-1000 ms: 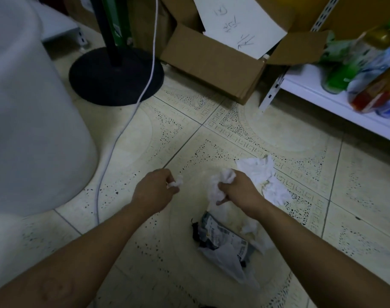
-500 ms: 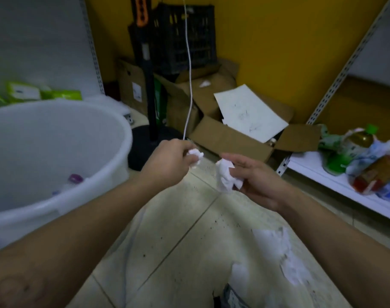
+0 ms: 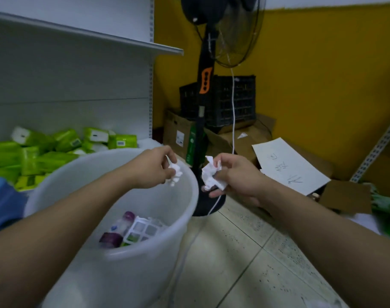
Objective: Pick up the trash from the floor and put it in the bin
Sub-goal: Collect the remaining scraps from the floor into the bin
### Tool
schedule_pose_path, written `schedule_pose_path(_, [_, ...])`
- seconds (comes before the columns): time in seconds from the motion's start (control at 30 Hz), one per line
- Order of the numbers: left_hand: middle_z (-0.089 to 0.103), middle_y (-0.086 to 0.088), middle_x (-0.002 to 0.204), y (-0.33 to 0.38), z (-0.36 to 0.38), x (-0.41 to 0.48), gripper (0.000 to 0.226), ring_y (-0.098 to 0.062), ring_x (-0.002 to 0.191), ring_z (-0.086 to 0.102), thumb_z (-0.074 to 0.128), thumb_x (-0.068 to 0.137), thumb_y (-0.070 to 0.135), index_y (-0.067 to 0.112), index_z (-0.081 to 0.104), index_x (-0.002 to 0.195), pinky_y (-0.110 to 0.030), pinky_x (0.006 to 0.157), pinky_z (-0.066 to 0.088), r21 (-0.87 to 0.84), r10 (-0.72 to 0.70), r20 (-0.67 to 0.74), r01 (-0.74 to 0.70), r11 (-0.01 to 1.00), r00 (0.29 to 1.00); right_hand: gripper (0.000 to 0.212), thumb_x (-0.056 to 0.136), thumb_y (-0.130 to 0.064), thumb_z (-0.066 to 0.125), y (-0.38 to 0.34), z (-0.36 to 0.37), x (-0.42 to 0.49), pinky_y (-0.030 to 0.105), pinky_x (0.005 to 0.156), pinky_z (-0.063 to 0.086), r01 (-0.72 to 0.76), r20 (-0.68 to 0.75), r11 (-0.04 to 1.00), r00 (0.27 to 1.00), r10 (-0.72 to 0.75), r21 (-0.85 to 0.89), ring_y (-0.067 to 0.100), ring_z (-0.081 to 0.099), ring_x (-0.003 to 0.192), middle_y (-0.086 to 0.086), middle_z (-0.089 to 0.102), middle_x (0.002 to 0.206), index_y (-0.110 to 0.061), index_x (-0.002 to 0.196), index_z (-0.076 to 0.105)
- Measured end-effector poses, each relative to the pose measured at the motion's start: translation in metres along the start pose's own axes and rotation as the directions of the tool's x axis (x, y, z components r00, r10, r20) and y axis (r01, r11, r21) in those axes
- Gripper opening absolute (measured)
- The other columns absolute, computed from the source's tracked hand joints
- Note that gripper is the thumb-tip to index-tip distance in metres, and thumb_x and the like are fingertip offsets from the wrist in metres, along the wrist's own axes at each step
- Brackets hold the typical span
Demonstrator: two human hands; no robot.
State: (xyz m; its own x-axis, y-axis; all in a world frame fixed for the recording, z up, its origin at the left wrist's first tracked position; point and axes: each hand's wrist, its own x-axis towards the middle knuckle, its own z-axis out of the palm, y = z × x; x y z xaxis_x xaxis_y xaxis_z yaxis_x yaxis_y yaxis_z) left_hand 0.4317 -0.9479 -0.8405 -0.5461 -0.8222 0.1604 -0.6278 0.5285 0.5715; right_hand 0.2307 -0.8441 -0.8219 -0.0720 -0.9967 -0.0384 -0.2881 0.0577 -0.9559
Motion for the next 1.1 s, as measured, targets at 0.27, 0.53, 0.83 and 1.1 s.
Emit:
schedule_pose_path(0.27, [0.067,0.011,0.076,-0.037,-0.006,-0.016,0.015,-0.005,0.07,0.063,0.066,0.085,0.023,0.034,0.068,0.095,-0.017,0.06,0.043,0.104,-0.062,0.073,0.054,0.993,0.995,0.033,0.092,-0.005,0.047,0.03,0.071,0.029,0.023,0.064,0.054,0.038,-0.074,0.944,0.995,-0.065,-0.327,0.018,0.06,0.081,-0.001,0.063,0.088,-0.024,0.075,0.067])
schedule_pose_path(0.53, [0.05,-0.001,0.14,-0.066,0.001,-0.042,0.059,-0.021,0.127,0.046,0.059,0.085,0.046,0.032,0.041,0.139,-0.036,0.105,0.039,0.426,-0.189,0.069,0.142,0.894,0.98,0.04,0.086,-0.025,0.062,0.043,0.086,0.041,0.024,0.105,0.033,0.211,0.168,0.747,0.977,-0.134,-0.631,0.015,0.043,0.128,-0.008,0.049,0.138,-0.038,0.124,0.058])
schedule_pose_path(0.83, [0.051,0.009,0.138,0.009,0.038,-0.019,0.055,-0.013,0.124,0.047,0.057,0.081,0.058,0.038,0.047,0.131,-0.034,0.1,0.041,0.317,0.14,0.002,-0.133,0.939,0.99,0.065,0.081,-0.04,0.069,0.045,-0.006,0.01,0.033,0.102,0.041,0.13,0.072,0.618,0.99,-0.118,-0.775,0.018,0.045,0.127,-0.002,0.044,0.143,-0.031,0.14,0.042])
schedule_pose_path(1.1, [0.053,0.007,0.131,0.089,0.141,-0.013,0.052,-0.016,0.119,0.048,0.054,0.085,0.054,0.033,0.046,0.132,-0.033,0.093,0.042,0.274,0.353,0.257,-0.418,0.866,0.9,0.075,0.084,-0.046,0.065,0.119,-0.095,-0.071,0.024,0.097,0.032,-0.089,-0.043,0.571,0.995,0.092,-0.816,0.014,0.04,0.132,-0.004,0.037,0.151,-0.029,0.147,0.029])
